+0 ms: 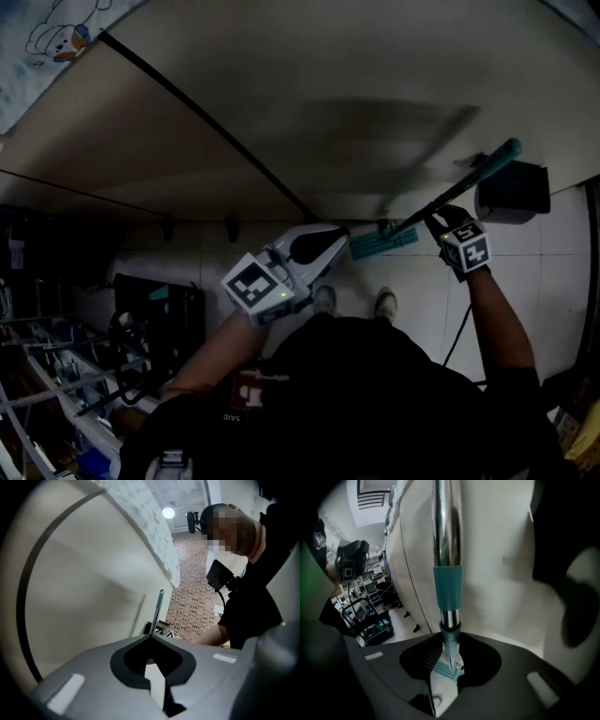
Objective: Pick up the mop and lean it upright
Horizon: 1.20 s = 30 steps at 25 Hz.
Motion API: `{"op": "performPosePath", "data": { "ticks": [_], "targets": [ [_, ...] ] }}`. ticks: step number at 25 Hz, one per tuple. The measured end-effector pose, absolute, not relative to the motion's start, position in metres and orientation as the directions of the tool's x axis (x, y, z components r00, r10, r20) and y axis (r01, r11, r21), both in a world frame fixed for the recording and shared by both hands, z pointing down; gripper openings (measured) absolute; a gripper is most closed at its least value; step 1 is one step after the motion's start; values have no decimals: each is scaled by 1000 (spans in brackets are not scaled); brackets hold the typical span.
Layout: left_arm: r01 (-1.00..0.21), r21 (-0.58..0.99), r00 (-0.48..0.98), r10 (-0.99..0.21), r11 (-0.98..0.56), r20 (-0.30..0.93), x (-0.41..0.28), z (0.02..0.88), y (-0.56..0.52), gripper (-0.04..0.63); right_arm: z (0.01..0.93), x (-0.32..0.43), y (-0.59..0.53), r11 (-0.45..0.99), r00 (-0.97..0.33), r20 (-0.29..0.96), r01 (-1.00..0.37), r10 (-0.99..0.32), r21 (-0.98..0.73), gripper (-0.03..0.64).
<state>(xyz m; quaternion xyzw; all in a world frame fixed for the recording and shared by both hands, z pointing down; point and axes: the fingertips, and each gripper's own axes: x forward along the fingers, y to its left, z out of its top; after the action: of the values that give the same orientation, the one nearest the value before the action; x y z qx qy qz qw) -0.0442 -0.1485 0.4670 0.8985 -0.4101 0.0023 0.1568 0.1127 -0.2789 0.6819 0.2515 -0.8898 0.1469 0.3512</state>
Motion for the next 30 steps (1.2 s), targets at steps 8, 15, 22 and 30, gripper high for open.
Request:
{"op": "performPosePath", "data": {
  "ticks": [8,15,22,30],
  "targets": [
    [-708,226,686,-727,-669,-5,-41,376,-140,-1,531,91,-258,850,-693,612,-523,-381,-63,124],
    [-707,122,691,-717,-696,-86,-60,318,-143,0,423,95,-250,836,-708,580,-543,-403,-83,124],
    [-731,98,660,-736,-675,-148,-78,250,-147,0,317,100,-249,851,-724,540,-525,-430,-26,124],
    [-738,12,660,-724,-675,-200,-92,194,-141,-1,210,98,-246,865,-770,422,-496,-478,75,124]
  ]
}}
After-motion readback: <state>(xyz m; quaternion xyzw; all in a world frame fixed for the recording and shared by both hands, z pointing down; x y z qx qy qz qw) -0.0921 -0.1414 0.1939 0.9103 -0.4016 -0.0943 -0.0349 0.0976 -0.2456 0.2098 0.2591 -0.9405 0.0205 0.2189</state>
